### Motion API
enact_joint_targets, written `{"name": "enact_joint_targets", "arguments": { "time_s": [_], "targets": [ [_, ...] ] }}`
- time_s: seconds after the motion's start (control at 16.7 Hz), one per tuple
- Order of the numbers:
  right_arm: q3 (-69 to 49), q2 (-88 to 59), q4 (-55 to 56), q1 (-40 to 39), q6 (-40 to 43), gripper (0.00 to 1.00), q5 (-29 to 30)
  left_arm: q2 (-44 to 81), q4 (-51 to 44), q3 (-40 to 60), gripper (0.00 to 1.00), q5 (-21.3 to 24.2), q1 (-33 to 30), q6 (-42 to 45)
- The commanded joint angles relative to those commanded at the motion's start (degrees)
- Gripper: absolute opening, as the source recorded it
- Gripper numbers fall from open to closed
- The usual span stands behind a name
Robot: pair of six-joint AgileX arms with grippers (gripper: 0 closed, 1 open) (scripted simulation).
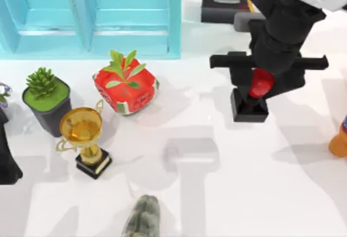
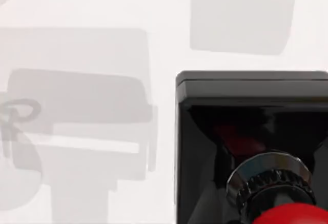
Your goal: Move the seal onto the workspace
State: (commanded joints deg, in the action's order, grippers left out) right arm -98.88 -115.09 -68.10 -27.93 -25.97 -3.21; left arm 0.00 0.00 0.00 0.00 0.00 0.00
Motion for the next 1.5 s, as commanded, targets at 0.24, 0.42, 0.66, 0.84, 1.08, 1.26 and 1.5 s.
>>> {"name": "enact_joint_targets", "arguments": {
  "time_s": [0.24,0.42,0.66,0.84,1.08,1.26,1.5],
  "targets": [
    [-2.44,-5.09,-1.9,-1.43,-3.81,0.0,2.58,0.0,0.0,0.0,1.0,0.0,0.0,0.0],
    [-3.01,-6.34,-2.21,-1.51,-4.83,0.0,3.47,0.0,0.0,0.0,1.0,0.0,0.0,0.0],
    [-2.81,-6.2,-2.13,-1.22,-4.86,0.0,3.32,0.0,0.0,0.0,1.0,0.0,0.0,0.0],
    [-0.89,-6.76,0.26,-1.38,-4.84,0.0,3.32,0.0,0.0,0.0,1.0,0.0,0.0,0.0],
    [3.84,-8.19,6.58,-1.61,-4.94,0.0,3.46,0.0,0.0,0.0,1.0,0.0,0.0,0.0],
    [4.28,-8.3,7.04,-1.61,-4.96,0.0,3.48,0.0,0.0,0.0,1.0,0.0,0.0,0.0],
    [4.28,-8.3,7.04,-1.61,-4.96,0.23,3.48,0.0,0.0,0.0,1.0,0.0,0.0,0.0]
  ]
}}
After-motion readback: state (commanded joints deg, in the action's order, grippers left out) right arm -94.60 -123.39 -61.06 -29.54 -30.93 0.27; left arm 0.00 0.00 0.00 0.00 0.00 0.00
